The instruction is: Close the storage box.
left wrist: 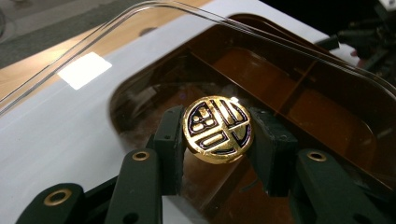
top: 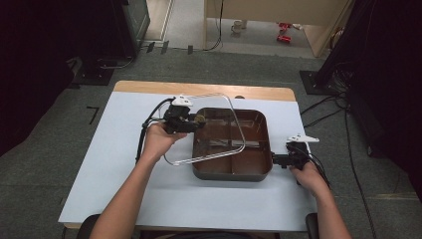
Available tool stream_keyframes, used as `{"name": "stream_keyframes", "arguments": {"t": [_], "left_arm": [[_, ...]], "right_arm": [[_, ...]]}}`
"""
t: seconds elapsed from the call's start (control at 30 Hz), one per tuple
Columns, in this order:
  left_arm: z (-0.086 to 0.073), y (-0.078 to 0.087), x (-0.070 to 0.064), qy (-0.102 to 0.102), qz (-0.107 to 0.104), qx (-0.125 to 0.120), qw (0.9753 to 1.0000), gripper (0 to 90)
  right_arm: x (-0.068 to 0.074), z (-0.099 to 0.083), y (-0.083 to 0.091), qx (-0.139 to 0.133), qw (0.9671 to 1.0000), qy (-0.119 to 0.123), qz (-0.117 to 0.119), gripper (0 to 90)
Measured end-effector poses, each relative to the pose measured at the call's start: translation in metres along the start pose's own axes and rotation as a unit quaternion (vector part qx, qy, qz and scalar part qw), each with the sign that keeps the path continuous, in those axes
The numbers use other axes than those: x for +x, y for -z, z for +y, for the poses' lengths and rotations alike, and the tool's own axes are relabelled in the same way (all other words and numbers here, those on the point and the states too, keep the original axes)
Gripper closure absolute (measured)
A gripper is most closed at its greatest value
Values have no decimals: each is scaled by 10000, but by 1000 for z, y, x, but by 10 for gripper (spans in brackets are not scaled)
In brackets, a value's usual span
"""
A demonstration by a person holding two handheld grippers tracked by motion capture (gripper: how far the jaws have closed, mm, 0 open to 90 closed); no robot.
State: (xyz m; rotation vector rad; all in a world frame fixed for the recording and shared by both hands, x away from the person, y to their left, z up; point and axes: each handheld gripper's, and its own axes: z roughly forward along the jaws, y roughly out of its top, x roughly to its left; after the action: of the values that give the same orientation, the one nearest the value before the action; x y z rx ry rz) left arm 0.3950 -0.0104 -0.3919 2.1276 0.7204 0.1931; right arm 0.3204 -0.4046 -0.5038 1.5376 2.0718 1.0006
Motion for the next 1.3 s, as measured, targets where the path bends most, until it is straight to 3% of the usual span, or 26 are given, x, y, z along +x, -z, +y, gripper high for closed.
{"name": "stream_keyframes", "arguments": {"t": [0.1, 0.13, 0.2, 0.33, 0.53, 0.63, 0.67, 0.77, 0.9, 1.0, 1.17, 1.3], "left_arm": [[1, -17, -14, -132, -259, 72, 9996, 594], [1, -17, -14, -132, -259, 72, 9996, 594], [4, -30, -26, -324, -452, 132, 9984, 594], [6, -51, -31, -453, -740, 309, 9957, 594], [14, -69, -38, -642, -821, 386, 9938, 594], [20, -81, -48, -785, -770, 567, 9923, 594], [20, -81, -48, -785, -770, 567, 9923, 594], [19, -85, -45, -528, -926, 558, 9927, 593], [19, -84, -46, -448, -870, 597, 9934, 582], [19, -83, -43, -351, -837, 622, 9939, 435], [19, -74, -38, -286, -815, 721, 9936, 359], [18, -60, -34, -272, -830, 529, 9948, 335]], "right_arm": [[0, 0, 0, 3, 10000, 4, 0, 73], [0, 0, 0, 3, 10000, 4, 0, 73], [0, 0, 0, 2, 10000, -1, 8, 72], [-1, 0, 0, -7, 10000, 3, 18, 71], [-1, 0, 0, -4, 10000, -11, 30, 70], [-1, 0, 0, -16, 10000, 10, 31, 70], [-1, 0, 0, -16, 10000, 10, 31, 70], [-1, 0, 0, -9, 10000, -19, 31, 71], [-1, 0, 0, -8, 10000, -21, 27, 71], [-1, 0, 0, -6, 10000, -22, 26, 71], [-1, 0, 0, -5, 10000, -20, 25, 71], [-1, 0, 0, -4, 10000, -15, 29, 71]]}}
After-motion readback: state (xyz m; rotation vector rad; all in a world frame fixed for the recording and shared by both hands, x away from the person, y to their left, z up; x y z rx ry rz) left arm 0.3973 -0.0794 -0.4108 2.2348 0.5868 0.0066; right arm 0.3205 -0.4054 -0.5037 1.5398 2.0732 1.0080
